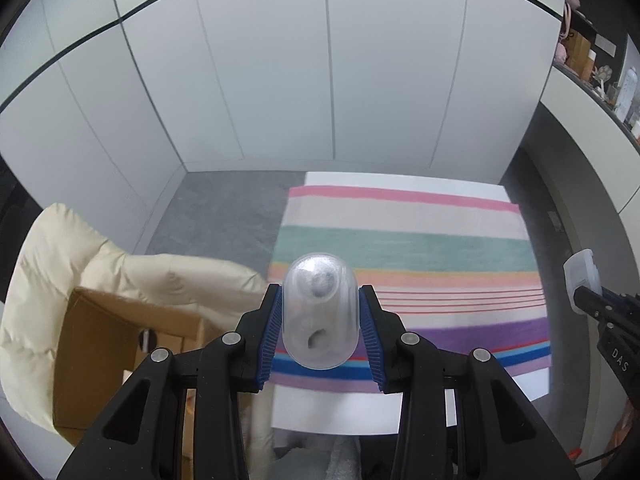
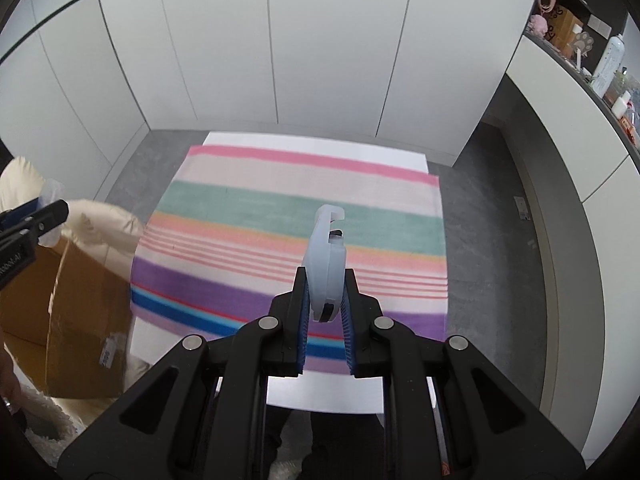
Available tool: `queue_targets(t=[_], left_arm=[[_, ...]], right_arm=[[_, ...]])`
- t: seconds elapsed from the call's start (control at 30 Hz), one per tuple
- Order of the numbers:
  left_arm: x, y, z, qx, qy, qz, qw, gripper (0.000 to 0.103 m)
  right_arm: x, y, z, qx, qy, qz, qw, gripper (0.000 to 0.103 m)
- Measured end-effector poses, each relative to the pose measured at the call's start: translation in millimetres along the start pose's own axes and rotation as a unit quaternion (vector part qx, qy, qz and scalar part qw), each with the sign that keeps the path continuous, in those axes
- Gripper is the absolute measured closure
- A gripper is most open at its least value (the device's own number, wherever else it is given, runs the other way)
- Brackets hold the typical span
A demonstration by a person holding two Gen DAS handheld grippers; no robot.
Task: Organize objects
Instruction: 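Lift the clear case and white clip and carry both toward the cardboard box, then open the left gripper over the box while the right gripper releases the white clip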
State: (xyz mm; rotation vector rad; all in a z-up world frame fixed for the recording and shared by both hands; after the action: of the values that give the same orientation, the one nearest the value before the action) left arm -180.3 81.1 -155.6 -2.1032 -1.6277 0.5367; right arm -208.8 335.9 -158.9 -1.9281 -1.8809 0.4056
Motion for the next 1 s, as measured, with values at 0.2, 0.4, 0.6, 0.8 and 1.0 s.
queue_targets(t=[0.2, 0.4, 0.6, 0.8, 1.0], left_arm=[[-56, 19, -4, -0.002, -0.024, -0.032, 0.9992, 0.064], [-138, 54, -9, -0.011, -0.063, -0.088, 0.9940, 0.064], [-225, 105, -15, -0.031, -0.100, -0.156, 0.9822, 0.064], [-299, 153, -15, -0.046, -0.139, -0.216, 0.9654, 0.064], [-342, 177, -5, -0.064, -0.139, -0.252, 0.9555, 0.064]], right_arm=[[-42, 5, -3, -0.004, -0.016, -0.024, 1.000, 0.088], [-119, 2, -15, 0.003, -0.053, -0.073, 0.996, 0.088], [-223, 11, -27, 0.005, -0.099, -0.143, 0.985, 0.088], [-327, 32, -37, 0.003, -0.143, -0.212, 0.967, 0.088], [-401, 55, -36, -0.009, -0.158, -0.256, 0.954, 0.088]])
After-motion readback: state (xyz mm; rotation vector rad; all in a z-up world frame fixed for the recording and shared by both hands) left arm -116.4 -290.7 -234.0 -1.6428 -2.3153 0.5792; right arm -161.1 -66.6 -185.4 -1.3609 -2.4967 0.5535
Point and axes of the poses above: each gripper's, at about its wrist camera, not at the fingertips, and z roughly the way its jaws point, x to its right, y to its underside, the point moved 2 cm from there along z, roughly the way its jaws point, and after that the axes turned 2 degrees about y, right-handed, at the moved point
